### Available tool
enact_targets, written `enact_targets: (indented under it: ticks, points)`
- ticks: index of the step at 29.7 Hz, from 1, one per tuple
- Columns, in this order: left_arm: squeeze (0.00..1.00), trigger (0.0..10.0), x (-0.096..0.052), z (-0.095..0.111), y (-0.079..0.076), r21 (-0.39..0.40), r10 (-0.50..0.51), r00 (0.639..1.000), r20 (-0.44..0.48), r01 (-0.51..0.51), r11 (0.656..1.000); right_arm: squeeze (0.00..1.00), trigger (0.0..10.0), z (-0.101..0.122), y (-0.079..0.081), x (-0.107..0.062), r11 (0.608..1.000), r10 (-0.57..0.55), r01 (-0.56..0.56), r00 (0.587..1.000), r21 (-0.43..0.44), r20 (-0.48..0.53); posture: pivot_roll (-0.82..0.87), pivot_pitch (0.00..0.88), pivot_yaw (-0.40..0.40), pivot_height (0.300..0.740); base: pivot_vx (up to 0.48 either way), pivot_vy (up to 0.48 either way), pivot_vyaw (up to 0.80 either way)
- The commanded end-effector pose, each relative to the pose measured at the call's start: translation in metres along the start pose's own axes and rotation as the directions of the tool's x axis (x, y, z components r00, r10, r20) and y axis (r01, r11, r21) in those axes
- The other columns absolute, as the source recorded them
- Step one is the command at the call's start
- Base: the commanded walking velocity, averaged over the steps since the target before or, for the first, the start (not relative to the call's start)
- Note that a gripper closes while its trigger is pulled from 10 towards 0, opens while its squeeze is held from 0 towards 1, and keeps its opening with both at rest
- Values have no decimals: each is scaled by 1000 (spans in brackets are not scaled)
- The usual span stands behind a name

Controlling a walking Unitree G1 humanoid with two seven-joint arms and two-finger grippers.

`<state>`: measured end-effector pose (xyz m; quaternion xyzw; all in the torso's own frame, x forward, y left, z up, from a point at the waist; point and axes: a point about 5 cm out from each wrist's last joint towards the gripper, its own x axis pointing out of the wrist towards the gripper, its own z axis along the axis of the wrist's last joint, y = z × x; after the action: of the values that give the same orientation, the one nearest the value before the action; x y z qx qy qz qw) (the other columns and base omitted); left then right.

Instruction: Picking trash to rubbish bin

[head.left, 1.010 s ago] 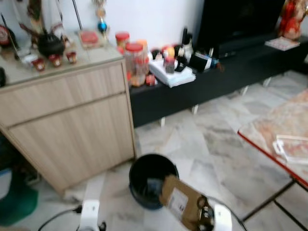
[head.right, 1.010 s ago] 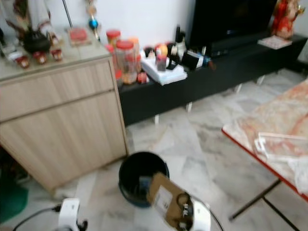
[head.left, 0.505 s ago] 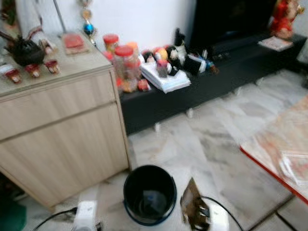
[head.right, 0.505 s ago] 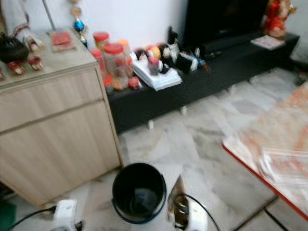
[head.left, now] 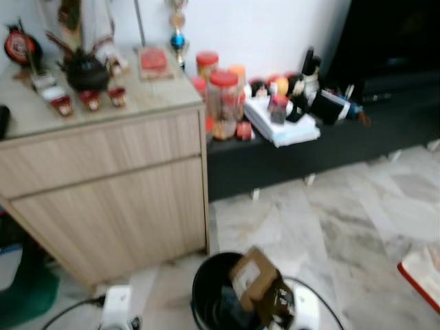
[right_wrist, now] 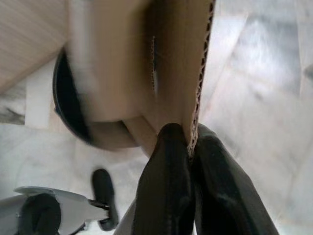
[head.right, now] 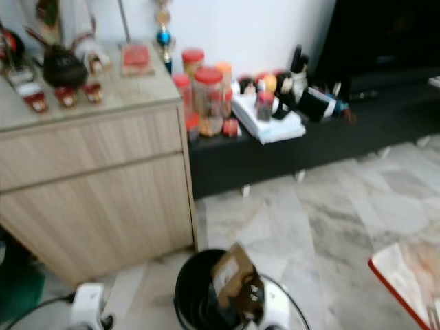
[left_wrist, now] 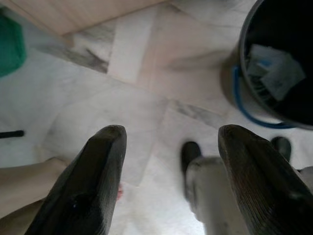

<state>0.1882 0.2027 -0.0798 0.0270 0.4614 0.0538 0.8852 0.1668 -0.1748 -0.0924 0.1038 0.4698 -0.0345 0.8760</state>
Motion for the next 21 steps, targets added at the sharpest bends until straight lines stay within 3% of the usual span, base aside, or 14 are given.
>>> enact_targets:
  ticks: [1, 9, 15, 18, 21]
  points:
    - [0, 10000, -1, -4, 13, 1, 35, 999, -10, -35, 999, 0, 10000, 8, 14, 3, 999, 37, -37, 999, 8, 30, -5, 13, -16, 740, 0, 0, 0]
    - [0, 10000, -1, 1, 13, -11, 33, 999, 11, -33, 999, 0, 10000, 14, 20, 4, 998, 68, -68, 997, -13, 38, -3, 14, -17, 740, 0, 0, 0]
    - [0, 10000, 0, 5, 11, -36, 9, 1000, 23, -8, 999, 0, 10000, 37, 33, 8, 985, 136, -127, 988, -116, 71, 2, 9, -18, 740, 0, 0, 0]
    - [0, 10000, 1, 15, 9, -81, -34, 997, 64, 39, 996, 0, 10000, 46, 37, 9, 980, 154, -142, 985, -142, 78, 6, 8, -24, 740, 0, 0, 0]
    - [0, 10000, 2, 31, 5, -57, -76, 990, 118, 83, 995, 0, 10000, 47, 40, 9, 970, 163, -150, 985, -190, 57, 14, 8, -28, 740, 0, 0, 0]
